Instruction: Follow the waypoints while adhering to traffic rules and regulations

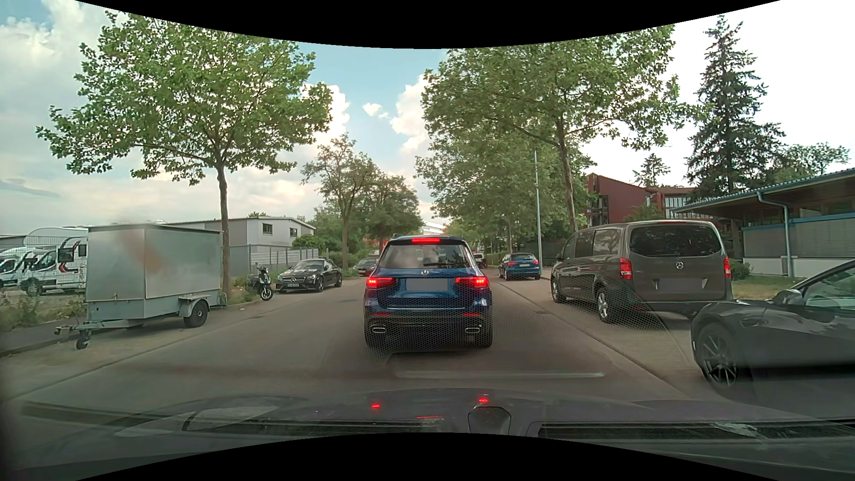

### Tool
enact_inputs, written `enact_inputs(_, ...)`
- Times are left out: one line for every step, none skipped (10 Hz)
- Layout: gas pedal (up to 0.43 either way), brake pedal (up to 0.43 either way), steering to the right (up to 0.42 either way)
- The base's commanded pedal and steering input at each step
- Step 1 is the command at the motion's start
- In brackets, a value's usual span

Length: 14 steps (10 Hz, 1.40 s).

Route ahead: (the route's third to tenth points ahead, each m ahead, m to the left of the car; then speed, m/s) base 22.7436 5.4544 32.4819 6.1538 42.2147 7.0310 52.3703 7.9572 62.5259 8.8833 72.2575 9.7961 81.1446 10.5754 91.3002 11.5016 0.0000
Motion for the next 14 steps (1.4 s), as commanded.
enact_inputs(0.000,0.189,0.009)
enact_inputs(0.000,0.189,0.009)
enact_inputs(0.000,0.189,0.009)
enact_inputs(0.000,0.189,0.009)
enact_inputs(0.000,0.189,0.009)
enact_inputs(0.000,0.189,0.009)
enact_inputs(0.000,0.189,0.009)
enact_inputs(0.000,0.189,0.009)
enact_inputs(0.000,0.189,0.009)
enact_inputs(0.000,0.189,0.009)
enact_inputs(0.000,0.189,0.009)
enact_inputs(0.000,0.189,0.009)
enact_inputs(0.000,0.189,0.009)
enact_inputs(0.000,0.189,0.009)
